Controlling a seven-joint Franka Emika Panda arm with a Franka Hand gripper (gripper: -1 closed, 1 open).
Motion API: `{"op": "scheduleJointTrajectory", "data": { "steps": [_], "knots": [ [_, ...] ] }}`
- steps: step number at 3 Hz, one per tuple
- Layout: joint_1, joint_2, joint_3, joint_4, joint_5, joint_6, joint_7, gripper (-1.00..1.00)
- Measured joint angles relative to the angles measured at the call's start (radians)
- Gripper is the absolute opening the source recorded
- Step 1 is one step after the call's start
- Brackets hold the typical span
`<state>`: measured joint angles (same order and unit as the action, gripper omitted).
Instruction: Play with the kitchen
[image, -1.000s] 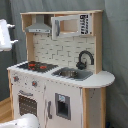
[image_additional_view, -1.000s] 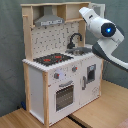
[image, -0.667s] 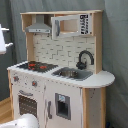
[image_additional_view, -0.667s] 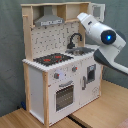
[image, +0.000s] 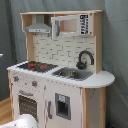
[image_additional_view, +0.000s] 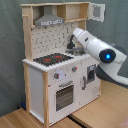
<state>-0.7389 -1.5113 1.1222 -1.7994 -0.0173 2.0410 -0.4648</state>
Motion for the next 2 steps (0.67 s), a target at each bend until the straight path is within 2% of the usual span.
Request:
{"op": "scheduleJointTrajectory", "data": {
  "steps": [1,2],
  "knots": [
    [0.042,0.0,0.08,0.026,-0.041,-0.025,0.021,1.0],
    [0.071,0.005,0.153,0.038,-0.095,-0.019,-0.009,1.0]
  ]
}}
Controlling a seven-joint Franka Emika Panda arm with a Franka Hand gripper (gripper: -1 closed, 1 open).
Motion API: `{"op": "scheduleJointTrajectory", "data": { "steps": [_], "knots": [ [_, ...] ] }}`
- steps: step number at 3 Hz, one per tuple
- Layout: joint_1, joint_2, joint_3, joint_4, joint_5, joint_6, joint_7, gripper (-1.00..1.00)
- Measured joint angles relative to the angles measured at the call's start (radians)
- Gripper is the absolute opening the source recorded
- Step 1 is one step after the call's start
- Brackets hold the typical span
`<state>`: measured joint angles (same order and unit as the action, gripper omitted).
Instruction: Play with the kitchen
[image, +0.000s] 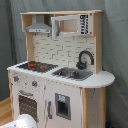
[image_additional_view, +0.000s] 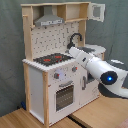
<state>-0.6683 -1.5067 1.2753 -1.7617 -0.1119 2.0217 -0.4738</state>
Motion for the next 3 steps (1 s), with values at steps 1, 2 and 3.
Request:
{"op": "scheduleJointTrajectory", "data": {
  "steps": [1,2,3],
  "knots": [
    [0.008,0.015,0.086,-0.002,-0.009,0.066,0.003,1.0],
    [0.012,0.01,0.187,-0.003,-0.019,0.099,0.064,1.0],
    [0.014,0.002,0.268,-0.007,-0.036,0.125,0.117,1.0]
  ]
}}
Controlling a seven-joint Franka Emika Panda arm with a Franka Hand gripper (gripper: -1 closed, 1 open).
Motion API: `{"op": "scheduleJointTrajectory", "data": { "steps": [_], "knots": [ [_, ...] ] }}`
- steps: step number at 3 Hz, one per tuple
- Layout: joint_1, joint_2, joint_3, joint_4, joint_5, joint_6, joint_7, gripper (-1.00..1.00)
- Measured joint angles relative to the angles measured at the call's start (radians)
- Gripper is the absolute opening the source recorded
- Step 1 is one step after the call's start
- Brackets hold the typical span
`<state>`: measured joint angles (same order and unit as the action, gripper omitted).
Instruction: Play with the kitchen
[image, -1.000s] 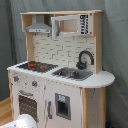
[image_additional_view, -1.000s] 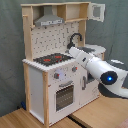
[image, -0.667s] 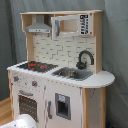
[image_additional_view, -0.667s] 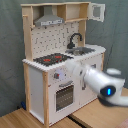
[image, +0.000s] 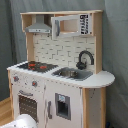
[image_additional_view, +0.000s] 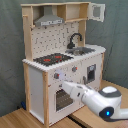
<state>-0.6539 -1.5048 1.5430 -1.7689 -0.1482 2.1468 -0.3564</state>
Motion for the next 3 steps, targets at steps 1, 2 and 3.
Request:
{"op": "scheduleJointTrajectory", "data": {
  "steps": [1,2,3],
  "knots": [
    [0.001,0.003,0.029,-0.044,-0.022,0.099,-0.025,1.0],
    [0.003,0.017,0.003,-0.09,-0.022,0.178,-0.085,1.0],
    [0.008,0.028,-0.01,-0.147,-0.022,0.267,-0.137,1.0]
  ]
}}
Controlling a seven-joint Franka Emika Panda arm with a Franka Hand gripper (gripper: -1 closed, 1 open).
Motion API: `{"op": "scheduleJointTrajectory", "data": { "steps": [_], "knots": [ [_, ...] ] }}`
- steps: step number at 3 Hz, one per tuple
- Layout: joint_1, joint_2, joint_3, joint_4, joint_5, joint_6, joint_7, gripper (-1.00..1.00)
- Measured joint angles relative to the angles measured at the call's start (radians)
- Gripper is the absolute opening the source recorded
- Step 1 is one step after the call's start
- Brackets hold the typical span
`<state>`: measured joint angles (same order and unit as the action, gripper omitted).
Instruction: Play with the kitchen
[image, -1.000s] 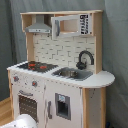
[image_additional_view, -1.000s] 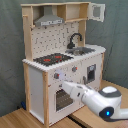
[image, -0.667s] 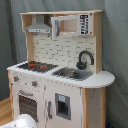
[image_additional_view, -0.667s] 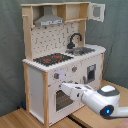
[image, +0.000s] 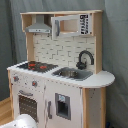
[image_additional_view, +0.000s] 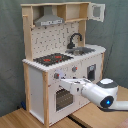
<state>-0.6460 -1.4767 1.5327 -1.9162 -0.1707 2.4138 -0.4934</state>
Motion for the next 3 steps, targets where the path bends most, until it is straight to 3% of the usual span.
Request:
{"op": "scheduleJointTrajectory", "data": {
  "steps": [3],
  "knots": [
    [0.043,0.002,0.011,-0.195,0.0,0.261,-0.107,1.0]
  ]
}}
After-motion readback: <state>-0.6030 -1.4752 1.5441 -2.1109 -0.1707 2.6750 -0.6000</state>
